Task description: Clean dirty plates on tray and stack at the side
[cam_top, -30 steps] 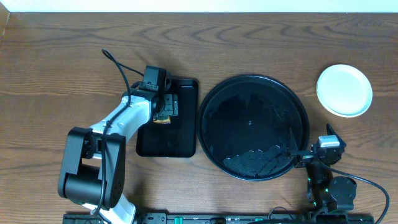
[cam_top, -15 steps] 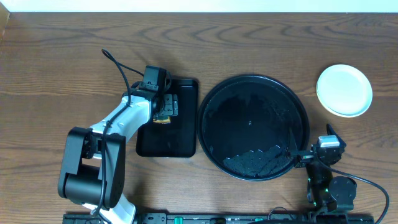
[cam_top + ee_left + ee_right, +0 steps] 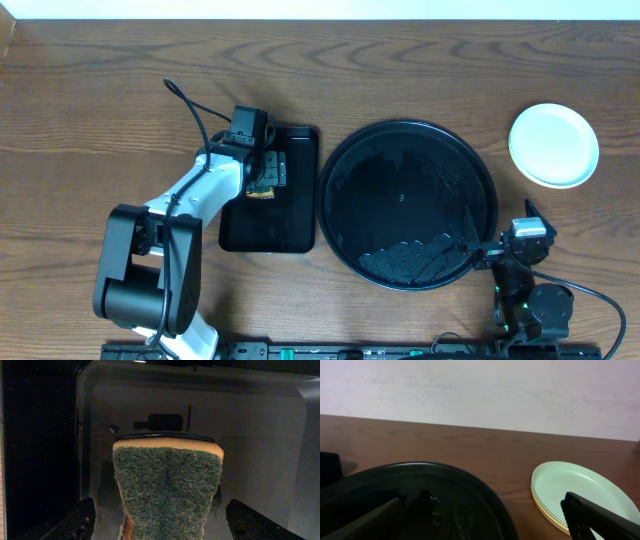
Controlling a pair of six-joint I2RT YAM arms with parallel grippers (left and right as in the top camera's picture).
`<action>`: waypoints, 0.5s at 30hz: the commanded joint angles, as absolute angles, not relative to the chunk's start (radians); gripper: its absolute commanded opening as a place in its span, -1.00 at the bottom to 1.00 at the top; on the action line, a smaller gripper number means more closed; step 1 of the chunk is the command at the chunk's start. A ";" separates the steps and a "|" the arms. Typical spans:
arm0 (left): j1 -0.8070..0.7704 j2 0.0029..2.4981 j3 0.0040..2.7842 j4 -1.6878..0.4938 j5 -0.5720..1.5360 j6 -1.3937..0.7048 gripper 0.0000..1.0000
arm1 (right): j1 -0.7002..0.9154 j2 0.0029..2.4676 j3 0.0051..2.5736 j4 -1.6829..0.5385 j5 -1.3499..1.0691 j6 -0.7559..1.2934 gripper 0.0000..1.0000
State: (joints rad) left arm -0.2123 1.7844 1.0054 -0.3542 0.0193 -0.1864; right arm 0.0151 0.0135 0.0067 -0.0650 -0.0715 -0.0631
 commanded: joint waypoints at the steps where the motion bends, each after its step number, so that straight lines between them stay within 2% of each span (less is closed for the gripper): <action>1: -0.212 1.794 1.004 -0.355 0.004 -0.186 0.69 | 0.015 0.011 0.006 -0.070 -0.079 -0.076 0.99; 7: -0.215 1.739 1.004 -0.369 -0.001 -0.181 0.69 | 0.015 0.011 0.006 -0.070 -0.079 -0.076 0.98; 15: -0.212 1.434 1.004 -0.368 -0.020 -0.173 0.69 | 0.015 0.011 0.006 -0.070 -0.079 -0.076 0.99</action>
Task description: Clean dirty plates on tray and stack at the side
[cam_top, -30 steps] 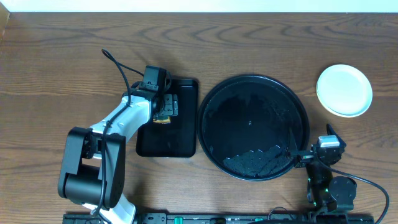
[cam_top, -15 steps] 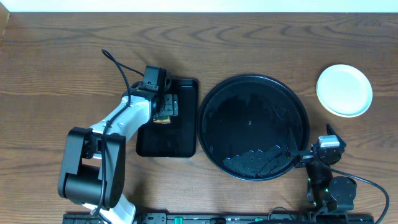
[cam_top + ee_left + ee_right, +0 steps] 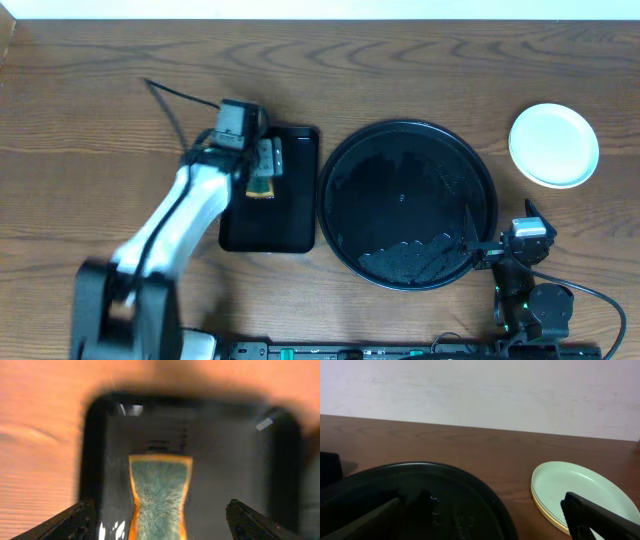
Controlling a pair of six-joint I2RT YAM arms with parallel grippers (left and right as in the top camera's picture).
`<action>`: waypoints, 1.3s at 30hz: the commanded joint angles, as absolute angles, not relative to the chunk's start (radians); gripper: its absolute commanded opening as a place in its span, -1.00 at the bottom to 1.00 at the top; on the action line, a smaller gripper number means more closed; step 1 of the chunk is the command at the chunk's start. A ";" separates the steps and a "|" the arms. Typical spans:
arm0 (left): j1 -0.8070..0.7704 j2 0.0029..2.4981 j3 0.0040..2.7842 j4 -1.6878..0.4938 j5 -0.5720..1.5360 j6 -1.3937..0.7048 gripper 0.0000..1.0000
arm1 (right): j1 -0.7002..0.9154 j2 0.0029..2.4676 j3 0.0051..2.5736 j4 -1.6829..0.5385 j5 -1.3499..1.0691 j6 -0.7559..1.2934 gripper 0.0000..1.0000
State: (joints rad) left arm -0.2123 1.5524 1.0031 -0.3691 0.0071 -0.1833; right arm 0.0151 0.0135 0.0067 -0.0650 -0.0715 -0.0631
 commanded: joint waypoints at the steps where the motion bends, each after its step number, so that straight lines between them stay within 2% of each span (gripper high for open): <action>1: -0.211 1.384 1.004 -0.364 -0.020 -0.173 0.69 | 0.015 0.011 0.006 -0.070 -0.079 -0.076 0.99; 11: -0.212 0.921 1.004 -0.366 -0.101 -0.173 0.69 | 0.015 0.011 0.006 -0.070 -0.079 -0.076 0.98; 18: -0.205 0.735 0.990 -0.520 -0.123 -0.170 0.69 | 0.015 0.011 0.006 -0.070 -0.079 -0.076 0.99; 28: -0.067 0.311 0.710 -0.535 -0.109 -0.226 0.69 | 0.015 0.011 0.006 -0.070 -0.079 -0.076 0.98; 33: -0.020 0.126 0.546 -0.366 -0.083 -0.268 0.69 | 0.015 0.011 0.006 -0.070 -0.079 -0.076 0.99; 39: -0.006 0.009 0.353 0.016 -0.006 -0.268 0.70 | 0.015 0.011 0.006 -0.070 -0.079 -0.076 0.98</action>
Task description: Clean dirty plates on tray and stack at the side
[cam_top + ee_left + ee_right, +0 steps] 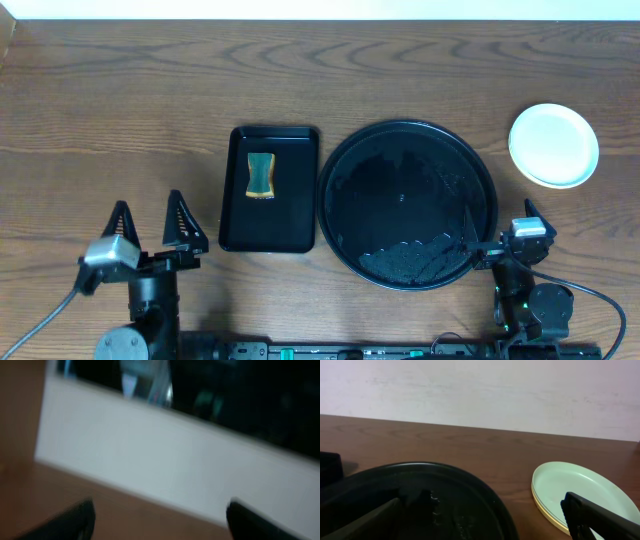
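A green-and-yellow sponge point(260, 176) lies in the far half of a small black rectangular tray point(290, 235). To its right is a big round black tray point(407, 150) point(460, 485), wet, with no plate on it. Pale stacked plates point(553, 145) point(580, 492) rest on the table at the far right. My left gripper point(151, 222) point(160, 527) is open and empty near the table's front left edge; its view is blurred and shows only wall and table. My right gripper point(500, 232) point(480, 525) is open and empty at the round tray's near right rim.
The brown wooden table point(100, 100) runs to a white wall point(480, 390) at the back. The left arm's base point(140, 320) and the right arm's base point(535, 310) stand at the front edge.
My left gripper was open above the sponge in the small tray; now it is back at the front left of the table, pointing at the wall. The sponge stays in the tray. The right arm is unmoved.
My left gripper was low in the small tray, open with its fingers either side of the sponge. Then it was higher above the sponge, still open. Now it is drawn back to the front left, and the sponge lies alone in the tray.
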Controlling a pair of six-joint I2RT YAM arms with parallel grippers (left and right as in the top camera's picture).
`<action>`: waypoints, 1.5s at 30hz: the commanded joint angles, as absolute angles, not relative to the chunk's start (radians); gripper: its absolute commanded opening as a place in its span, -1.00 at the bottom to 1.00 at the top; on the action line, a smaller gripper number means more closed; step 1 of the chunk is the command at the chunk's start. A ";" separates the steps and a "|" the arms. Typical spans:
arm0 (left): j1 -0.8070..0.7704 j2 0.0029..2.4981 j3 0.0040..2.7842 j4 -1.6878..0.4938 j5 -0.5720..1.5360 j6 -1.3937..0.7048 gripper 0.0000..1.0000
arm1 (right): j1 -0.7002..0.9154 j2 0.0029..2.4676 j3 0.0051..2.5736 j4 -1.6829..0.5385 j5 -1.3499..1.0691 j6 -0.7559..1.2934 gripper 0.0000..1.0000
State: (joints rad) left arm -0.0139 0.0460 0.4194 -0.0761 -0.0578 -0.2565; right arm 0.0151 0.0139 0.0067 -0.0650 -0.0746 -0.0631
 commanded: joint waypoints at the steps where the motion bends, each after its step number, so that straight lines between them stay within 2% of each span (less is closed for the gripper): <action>1: -0.006 0.001 0.324 0.080 0.004 -0.268 0.69 | 0.015 0.011 0.006 -0.070 -0.079 -0.076 0.98; 7: -0.005 0.002 0.181 0.382 0.062 -0.268 0.69 | 0.015 0.011 0.006 -0.070 -0.079 -0.076 0.99; 13: -0.005 0.002 0.079 0.428 0.060 -0.268 0.69 | 0.015 0.011 0.006 -0.070 -0.079 -0.076 0.99; 19: -0.005 0.002 0.002 0.373 0.060 -0.268 0.69 | 0.015 0.011 0.006 -0.070 -0.079 -0.076 0.99; 31: -0.005 0.002 0.004 -0.061 0.060 -0.195 0.69 | 0.015 0.011 0.006 -0.070 -0.079 -0.076 0.98; 45: -0.005 0.004 0.004 -0.067 0.060 -0.192 0.69 | 0.015 0.011 0.006 -0.070 -0.079 -0.076 0.99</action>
